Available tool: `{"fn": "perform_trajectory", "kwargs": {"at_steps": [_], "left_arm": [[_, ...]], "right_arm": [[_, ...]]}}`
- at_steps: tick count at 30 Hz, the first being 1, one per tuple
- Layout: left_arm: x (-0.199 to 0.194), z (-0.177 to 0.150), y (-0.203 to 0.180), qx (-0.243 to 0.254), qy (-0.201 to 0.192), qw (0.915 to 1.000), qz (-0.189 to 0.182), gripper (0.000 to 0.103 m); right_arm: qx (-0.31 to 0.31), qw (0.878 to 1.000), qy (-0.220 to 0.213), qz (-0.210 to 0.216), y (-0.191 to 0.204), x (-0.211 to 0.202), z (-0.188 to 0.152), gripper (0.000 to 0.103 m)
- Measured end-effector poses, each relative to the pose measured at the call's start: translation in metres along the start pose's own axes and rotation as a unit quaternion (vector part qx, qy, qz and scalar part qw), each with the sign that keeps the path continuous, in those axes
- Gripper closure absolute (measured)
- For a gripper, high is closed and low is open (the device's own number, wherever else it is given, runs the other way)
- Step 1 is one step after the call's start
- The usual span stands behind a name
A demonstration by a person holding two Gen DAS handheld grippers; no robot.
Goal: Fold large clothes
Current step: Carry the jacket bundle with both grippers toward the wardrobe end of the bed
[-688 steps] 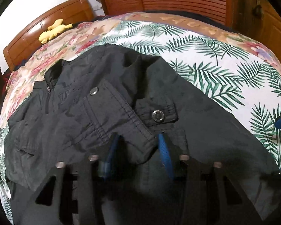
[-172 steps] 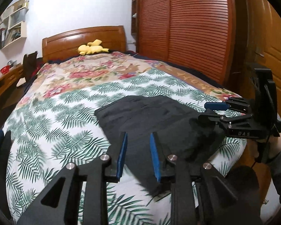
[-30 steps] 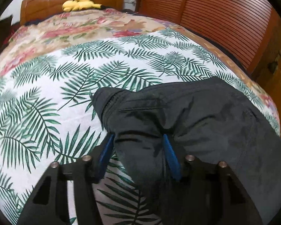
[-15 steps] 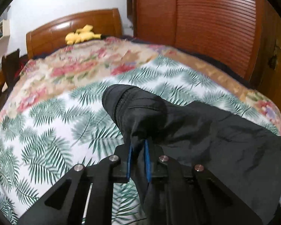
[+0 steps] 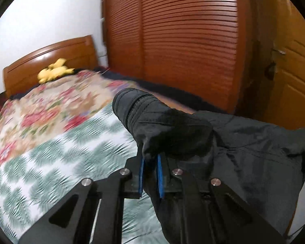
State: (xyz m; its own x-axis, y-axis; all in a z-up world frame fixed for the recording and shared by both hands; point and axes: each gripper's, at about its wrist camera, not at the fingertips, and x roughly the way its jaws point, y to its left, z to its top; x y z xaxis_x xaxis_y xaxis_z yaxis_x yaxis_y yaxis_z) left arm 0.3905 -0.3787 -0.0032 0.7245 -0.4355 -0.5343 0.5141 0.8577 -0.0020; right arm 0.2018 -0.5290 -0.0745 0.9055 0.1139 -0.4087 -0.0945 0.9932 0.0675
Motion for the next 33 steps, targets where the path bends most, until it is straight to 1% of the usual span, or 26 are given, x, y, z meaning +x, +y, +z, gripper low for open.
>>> {"fn": "perform_trajectory", "kwargs": {"at_steps": [1,3,4,6,7,9,12,14,17,18,19,20,22,25,26,28,29,31,33], "left_arm": [[0.006,0.01,-0.015,0.005,-0.004,0.9999,-0.008,0.095],[0.02,0.027,-0.043,0.013,-0.007,0.9996,-0.023,0.095],[0.026,0.033,-0.054,0.015,-0.007,0.9994,-0.03,0.095],[0.038,0.036,-0.073,0.019,-0.001,0.9989,-0.043,0.094],[0.046,0.036,-0.083,0.025,0.006,0.9984,-0.05,0.094],[0.058,0.03,-0.098,0.036,0.02,0.9972,-0.062,0.094],[0.067,0.017,-0.112,0.063,0.022,0.9965,-0.05,0.094],[0.066,0.015,-0.112,0.064,0.02,0.9966,-0.047,0.094],[0.059,0.015,-0.113,0.073,0.02,0.9962,-0.043,0.094],[0.055,0.014,-0.112,0.079,0.022,0.9957,-0.045,0.094],[0.052,0.012,-0.11,0.083,0.026,0.9951,-0.048,0.094],[0.048,0.01,-0.106,0.085,0.029,0.9947,-0.05,0.094],[0.038,0.005,-0.102,0.082,0.029,0.9946,-0.057,0.094],[0.017,-0.006,-0.095,0.077,0.024,0.9944,-0.067,0.088],[0.014,-0.009,-0.092,0.078,0.023,0.9943,-0.069,0.087],[0.0,-0.016,-0.088,0.076,0.019,0.9942,-0.074,0.084],[-0.006,-0.019,-0.086,0.073,0.02,0.9941,-0.078,0.081],[-0.018,-0.027,-0.081,0.066,0.02,0.994,-0.086,0.079],[-0.03,-0.034,-0.079,0.064,0.019,0.9936,-0.091,0.076]], "right_arm": [[-0.003,1.0,-0.002,-0.01,-0.008,-0.004,0.003,0.097],[-0.002,0.999,-0.012,-0.045,-0.04,-0.016,0.014,0.096],[-0.002,0.998,-0.014,-0.056,-0.05,-0.019,0.016,0.097],[-0.001,0.995,-0.02,-0.094,-0.078,-0.029,0.022,0.097],[0.002,0.995,-0.022,-0.102,-0.085,-0.032,0.021,0.096],[0.011,0.993,-0.017,-0.12,-0.103,-0.038,0.013,0.096],[0.024,0.989,0.009,-0.149,-0.124,-0.031,-0.011,0.096],[0.045,0.987,0.025,-0.155,-0.133,-0.027,-0.024,0.094],[0.053,0.983,0.027,-0.171,-0.137,-0.029,-0.035,0.083],[0.052,0.982,0.029,-0.178,-0.138,-0.031,-0.036,0.074],[0.05,0.981,0.031,-0.186,-0.138,-0.033,-0.037,0.069],[0.046,0.979,0.033,-0.196,-0.136,-0.035,-0.037,0.066],[0.034,0.976,0.025,-0.215,-0.133,-0.044,-0.033,0.058],[0.017,0.973,0.003,-0.23,-0.129,-0.06,-0.022,0.054],[0.01,0.974,-0.009,-0.227,-0.121,-0.065,-0.015,0.054],[0.001,0.979,-0.013,-0.202,-0.112,-0.063,-0.007,0.054],[-0.003,0.983,-0.009,-0.185,-0.108,-0.058,-0.004,0.054],[-0.007,0.987,0.003,-0.162,-0.103,-0.045,-0.003,0.054],[-0.005,0.99,0.03,-0.134,-0.099,-0.022,-0.007,0.054]]}}
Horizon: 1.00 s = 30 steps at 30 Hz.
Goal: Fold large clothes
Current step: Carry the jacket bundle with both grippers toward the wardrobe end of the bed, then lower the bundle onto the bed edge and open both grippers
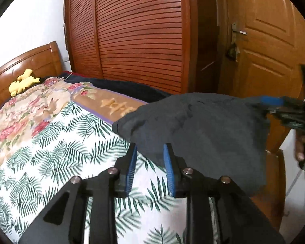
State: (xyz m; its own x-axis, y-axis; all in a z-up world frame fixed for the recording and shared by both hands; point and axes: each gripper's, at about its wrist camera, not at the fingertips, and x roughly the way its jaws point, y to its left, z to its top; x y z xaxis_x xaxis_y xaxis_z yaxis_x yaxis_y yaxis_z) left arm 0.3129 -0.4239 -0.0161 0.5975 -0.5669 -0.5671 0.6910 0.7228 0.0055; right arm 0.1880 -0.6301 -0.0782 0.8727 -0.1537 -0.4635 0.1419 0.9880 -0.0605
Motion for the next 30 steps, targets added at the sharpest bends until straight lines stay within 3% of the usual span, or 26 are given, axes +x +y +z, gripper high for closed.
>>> {"fn": "perform_trajectory", "kwargs": {"at_steps": [3,6,7,9,13,18,24,30], "left_arm": [[-0.018,-0.011,0.001,-0.005,-0.005,0.9999,-0.01,0.07],[-0.034,-0.021,0.0,-0.009,-0.007,0.9998,-0.016,0.068],[-0.04,-0.024,0.0,-0.008,-0.008,0.9998,-0.016,0.068],[-0.049,-0.028,0.001,-0.011,-0.01,0.9997,-0.018,0.067],[-0.066,-0.034,0.002,-0.017,-0.015,0.9996,-0.018,0.064],[-0.084,-0.04,0.001,-0.013,-0.026,0.9995,-0.014,0.058],[-0.107,-0.05,0.0,-0.01,-0.036,0.9993,-0.01,0.052],[-0.131,-0.063,0.002,-0.02,-0.034,0.9992,-0.003,0.051]], "right_arm": [[0.007,0.999,0.037,0.007,0.001,0.029,-0.006,0.054],[0.015,0.997,0.072,-0.021,-0.011,0.054,-0.018,0.054],[0.03,0.995,0.092,-0.041,-0.019,0.062,-0.022,0.054],[0.064,0.991,0.112,-0.029,-0.034,0.071,-0.031,0.054],[0.039,0.989,0.119,-0.081,-0.03,0.066,-0.031,0.054],[0.04,0.989,0.111,-0.093,-0.027,0.046,-0.032,0.053],[0.039,0.992,0.08,-0.085,-0.012,0.014,-0.025,0.053],[0.032,0.997,0.058,-0.047,0.031,-0.017,-0.021,0.041]]}}
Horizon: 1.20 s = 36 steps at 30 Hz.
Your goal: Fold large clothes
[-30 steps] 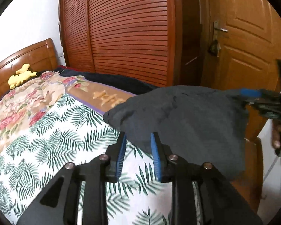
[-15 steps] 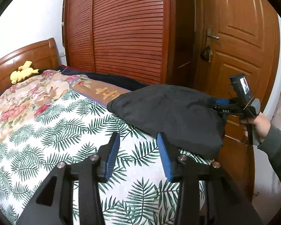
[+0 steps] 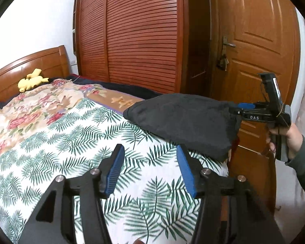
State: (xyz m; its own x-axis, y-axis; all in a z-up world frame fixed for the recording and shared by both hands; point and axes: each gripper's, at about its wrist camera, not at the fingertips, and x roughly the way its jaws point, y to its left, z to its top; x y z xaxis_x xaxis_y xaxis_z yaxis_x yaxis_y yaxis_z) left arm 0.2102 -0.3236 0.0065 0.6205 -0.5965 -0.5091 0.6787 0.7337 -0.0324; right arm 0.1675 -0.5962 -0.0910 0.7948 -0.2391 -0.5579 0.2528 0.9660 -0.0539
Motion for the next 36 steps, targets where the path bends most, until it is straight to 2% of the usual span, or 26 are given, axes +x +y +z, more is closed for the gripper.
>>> {"fn": "perform_trajectory", "kwargs": {"at_steps": [4,7,14,26,36], "left_arm": [[-0.018,-0.009,-0.001,0.005,-0.001,1.0,0.005,0.051],[-0.031,-0.017,-0.002,0.007,-0.002,0.9999,0.015,0.051],[-0.046,-0.037,0.004,-0.008,0.01,0.9986,0.052,0.051],[-0.039,-0.068,0.037,-0.055,0.034,0.9968,0.047,0.051],[-0.082,-0.089,0.068,-0.088,0.023,0.9905,0.103,0.051]], "right_arm": [[0.003,1.0,-0.016,0.02,0.029,-0.018,-0.005,0.026],[-0.002,0.999,-0.018,0.03,0.048,-0.026,-0.007,0.019],[-0.021,0.998,-0.017,0.049,0.096,-0.037,-0.021,0.018],[-0.03,0.996,-0.029,0.083,0.156,-0.047,-0.035,0.018],[-0.057,0.988,-0.044,0.135,0.216,-0.063,-0.038,0.018]]}}
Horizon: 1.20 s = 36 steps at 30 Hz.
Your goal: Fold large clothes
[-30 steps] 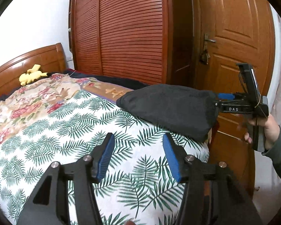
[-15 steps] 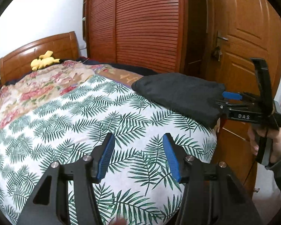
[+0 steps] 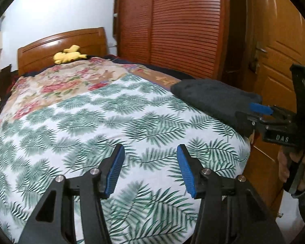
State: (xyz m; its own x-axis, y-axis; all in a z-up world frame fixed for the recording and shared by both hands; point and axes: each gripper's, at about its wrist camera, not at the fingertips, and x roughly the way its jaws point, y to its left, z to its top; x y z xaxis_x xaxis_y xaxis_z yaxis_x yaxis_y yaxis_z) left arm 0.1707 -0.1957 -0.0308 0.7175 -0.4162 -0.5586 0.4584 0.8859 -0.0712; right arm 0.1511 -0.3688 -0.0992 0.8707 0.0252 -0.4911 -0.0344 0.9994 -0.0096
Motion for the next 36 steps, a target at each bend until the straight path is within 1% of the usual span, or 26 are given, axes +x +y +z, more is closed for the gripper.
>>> {"fn": "perform_trajectory", "kwargs": {"at_steps": [4,8,11,16,20,26,32,36], "left_arm": [[-0.022,-0.008,0.019,-0.015,-0.004,0.9997,0.02,0.051],[-0.045,-0.018,0.037,-0.027,-0.011,0.9985,0.047,0.051],[-0.062,-0.027,0.053,-0.038,-0.011,0.9967,0.071,0.051],[-0.086,-0.04,0.074,-0.052,-0.015,0.9929,0.106,0.051],[-0.109,-0.05,0.09,-0.073,-0.026,0.9883,0.131,0.051],[-0.141,-0.058,0.108,-0.087,-0.045,0.9804,0.171,0.051],[-0.173,-0.058,0.116,-0.102,-0.073,0.9734,0.192,0.051],[-0.194,-0.058,0.117,-0.104,-0.095,0.9669,0.213,0.051]], "right_arm": [[-0.011,1.0,0.0,0.018,0.025,-0.003,-0.003,0.018],[-0.016,0.999,-0.002,0.043,0.052,-0.007,-0.003,0.018],[-0.017,0.998,-0.005,0.065,0.071,-0.01,-0.002,0.018],[-0.026,0.996,-0.012,0.084,0.1,-0.013,-0.002,0.018],[-0.028,0.994,-0.013,0.109,0.126,-0.013,-0.003,0.018],[-0.041,0.989,-0.032,0.136,0.158,-0.027,0.003,0.018],[-0.047,0.985,-0.059,0.156,0.179,-0.048,0.013,0.018],[-0.049,0.981,-0.078,0.169,0.19,-0.064,0.019,0.018]]}}
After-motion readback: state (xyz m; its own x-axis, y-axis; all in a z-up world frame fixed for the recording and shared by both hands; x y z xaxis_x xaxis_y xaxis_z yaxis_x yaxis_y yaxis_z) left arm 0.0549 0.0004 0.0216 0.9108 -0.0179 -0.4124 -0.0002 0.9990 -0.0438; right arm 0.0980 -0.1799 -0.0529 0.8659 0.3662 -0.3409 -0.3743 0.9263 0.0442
